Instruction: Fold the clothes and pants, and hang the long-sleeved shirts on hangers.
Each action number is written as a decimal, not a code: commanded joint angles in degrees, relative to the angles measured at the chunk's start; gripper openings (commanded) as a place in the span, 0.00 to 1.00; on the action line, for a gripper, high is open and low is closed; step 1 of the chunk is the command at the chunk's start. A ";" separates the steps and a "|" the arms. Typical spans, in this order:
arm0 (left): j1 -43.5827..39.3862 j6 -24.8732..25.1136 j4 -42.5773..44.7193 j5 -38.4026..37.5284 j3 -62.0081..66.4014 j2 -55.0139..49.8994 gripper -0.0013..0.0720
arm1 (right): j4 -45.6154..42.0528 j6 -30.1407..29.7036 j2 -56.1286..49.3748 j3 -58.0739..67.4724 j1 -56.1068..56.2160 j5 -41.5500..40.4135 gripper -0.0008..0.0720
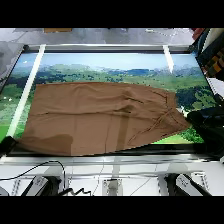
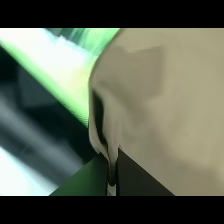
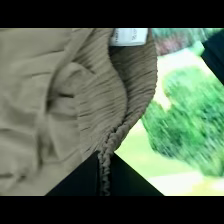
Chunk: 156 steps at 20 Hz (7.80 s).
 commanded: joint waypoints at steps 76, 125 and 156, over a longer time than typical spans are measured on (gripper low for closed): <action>-45.59 -23.56 -14.32 43.98 21.94 -33.11 0.16 | 5.81 19.34 -23.32 22.97 17.16 -27.52 0.86; -86.42 -13.00 -7.43 9.55 41.05 -30.40 0.04 | 2.08 31.34 -45.99 61.33 48.13 -1.46 0.07; -55.47 -0.07 -17.62 10.54 19.43 -35.21 0.63 | -0.28 28.28 -45.53 61.29 45.64 4.09 0.07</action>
